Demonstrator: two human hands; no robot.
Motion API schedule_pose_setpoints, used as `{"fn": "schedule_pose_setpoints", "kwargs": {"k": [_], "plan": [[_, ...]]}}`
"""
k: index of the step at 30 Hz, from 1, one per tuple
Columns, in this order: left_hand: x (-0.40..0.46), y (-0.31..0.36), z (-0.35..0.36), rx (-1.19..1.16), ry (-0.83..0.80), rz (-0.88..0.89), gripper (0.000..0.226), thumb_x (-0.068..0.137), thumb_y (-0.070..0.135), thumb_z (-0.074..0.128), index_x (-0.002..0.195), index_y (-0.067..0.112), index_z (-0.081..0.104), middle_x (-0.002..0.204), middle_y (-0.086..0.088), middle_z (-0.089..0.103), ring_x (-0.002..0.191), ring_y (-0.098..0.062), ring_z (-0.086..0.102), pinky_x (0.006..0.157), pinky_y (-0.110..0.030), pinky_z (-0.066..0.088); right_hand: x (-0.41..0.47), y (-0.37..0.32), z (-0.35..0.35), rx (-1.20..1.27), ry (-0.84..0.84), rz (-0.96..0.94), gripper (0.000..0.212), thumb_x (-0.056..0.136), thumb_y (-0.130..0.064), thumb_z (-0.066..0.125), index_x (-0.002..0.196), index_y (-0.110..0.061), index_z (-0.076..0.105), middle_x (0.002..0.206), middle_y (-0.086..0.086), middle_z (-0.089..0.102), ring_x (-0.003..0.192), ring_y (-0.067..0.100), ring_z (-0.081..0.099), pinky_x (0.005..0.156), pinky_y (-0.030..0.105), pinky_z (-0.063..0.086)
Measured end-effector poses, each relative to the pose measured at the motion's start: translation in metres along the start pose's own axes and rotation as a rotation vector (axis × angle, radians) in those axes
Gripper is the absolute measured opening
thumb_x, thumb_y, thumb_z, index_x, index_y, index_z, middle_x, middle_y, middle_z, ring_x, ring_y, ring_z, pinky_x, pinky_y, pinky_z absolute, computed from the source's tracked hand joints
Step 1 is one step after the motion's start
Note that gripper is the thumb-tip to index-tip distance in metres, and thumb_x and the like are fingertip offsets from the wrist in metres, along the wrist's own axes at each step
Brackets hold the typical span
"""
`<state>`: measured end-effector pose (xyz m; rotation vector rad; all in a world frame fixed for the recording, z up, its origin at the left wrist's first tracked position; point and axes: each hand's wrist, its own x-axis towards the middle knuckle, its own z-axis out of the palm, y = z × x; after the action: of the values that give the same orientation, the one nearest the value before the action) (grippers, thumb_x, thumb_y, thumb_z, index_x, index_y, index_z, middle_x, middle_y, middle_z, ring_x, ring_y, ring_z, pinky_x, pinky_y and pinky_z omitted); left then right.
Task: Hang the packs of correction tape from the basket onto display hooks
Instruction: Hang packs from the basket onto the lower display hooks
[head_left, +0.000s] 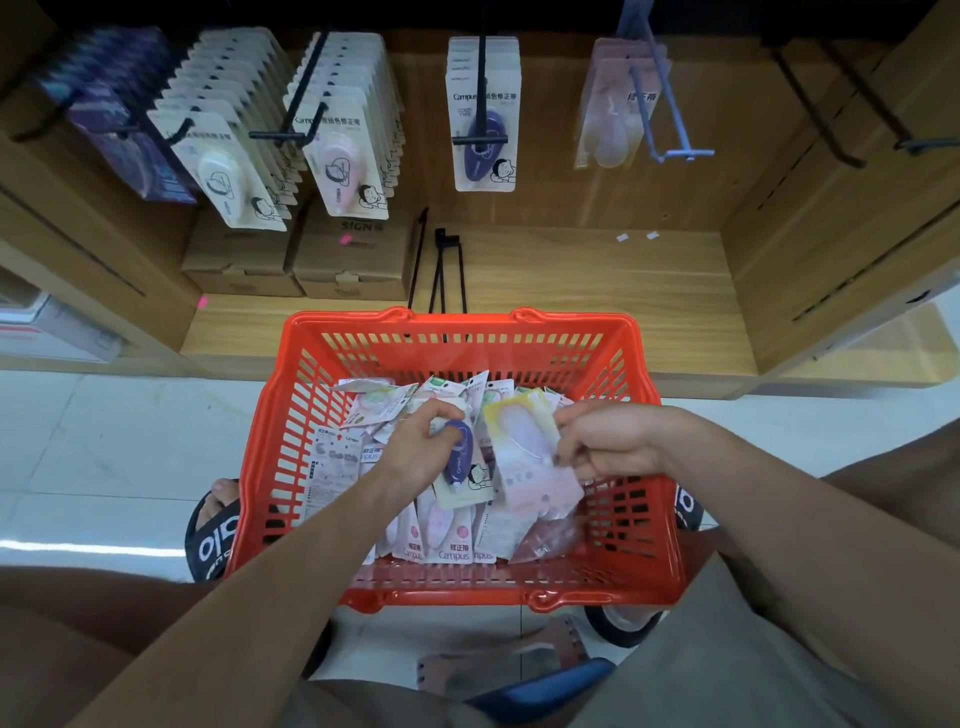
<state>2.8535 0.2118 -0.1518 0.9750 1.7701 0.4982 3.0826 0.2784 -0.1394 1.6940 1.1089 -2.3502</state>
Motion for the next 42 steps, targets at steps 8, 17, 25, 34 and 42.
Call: {"fn": "schedule_pose_setpoints", "kwargs": {"k": [8,17,25,34,42], "plan": [[-0.004,0.006,0.0,-0.329,-0.082,-0.086,0.039,0.102,0.055,0.05,0.124,0.027,0.067,0.119,0.007,0.07,0.106,-0.014,0.065,0.097,-0.039,0.05,0.007,0.005,0.05,0.014,0.104,-0.142,0.014,0.098,0.011,0.057,0.1,-0.003,0.06,0.089,0.018,0.075,0.078,0.027,0.078,0.073,0.037,0.066],[-0.007,0.01,-0.002,-0.218,0.017,-0.005,0.026,0.096,0.03,0.073,0.119,0.024,0.062,0.102,0.008,0.068,0.092,-0.015,0.067,0.069,-0.026,0.05,0.013,0.035,0.025,-0.901,0.135,0.012,0.03,0.094,-0.007,0.067,0.123,-0.012,0.063,0.122,0.009,0.067,0.096,0.021,0.068,0.075,0.027,0.055],[-0.009,0.007,-0.008,-0.248,0.016,-0.026,0.018,0.095,0.026,0.069,0.112,0.025,0.063,0.098,0.004,0.067,0.085,-0.015,0.064,0.071,-0.032,0.048,0.039,0.091,0.053,-1.621,0.036,-0.15,0.026,0.099,-0.011,0.059,0.123,-0.017,0.061,0.122,0.009,0.064,0.115,0.031,0.062,0.089,0.04,0.051],[-0.014,0.023,-0.021,-0.198,0.015,0.027,0.021,0.092,0.026,0.072,0.112,0.029,0.065,0.094,0.006,0.07,0.083,-0.015,0.066,0.064,-0.026,0.048,-0.011,-0.013,0.018,-1.037,0.167,-0.319,0.028,0.098,-0.005,0.057,0.075,-0.02,0.049,0.078,0.001,0.053,0.075,0.018,0.052,0.068,0.032,0.042],[-0.021,0.095,-0.039,-0.237,0.025,0.257,0.026,0.088,0.026,0.079,0.113,0.026,0.071,0.099,0.01,0.077,0.094,-0.009,0.072,0.082,-0.025,0.054,-0.092,-0.102,-0.004,-0.052,0.214,-0.467,0.012,0.102,-0.003,0.06,0.095,-0.012,0.064,0.095,0.014,0.074,0.09,0.027,0.072,0.081,0.037,0.063]]}}
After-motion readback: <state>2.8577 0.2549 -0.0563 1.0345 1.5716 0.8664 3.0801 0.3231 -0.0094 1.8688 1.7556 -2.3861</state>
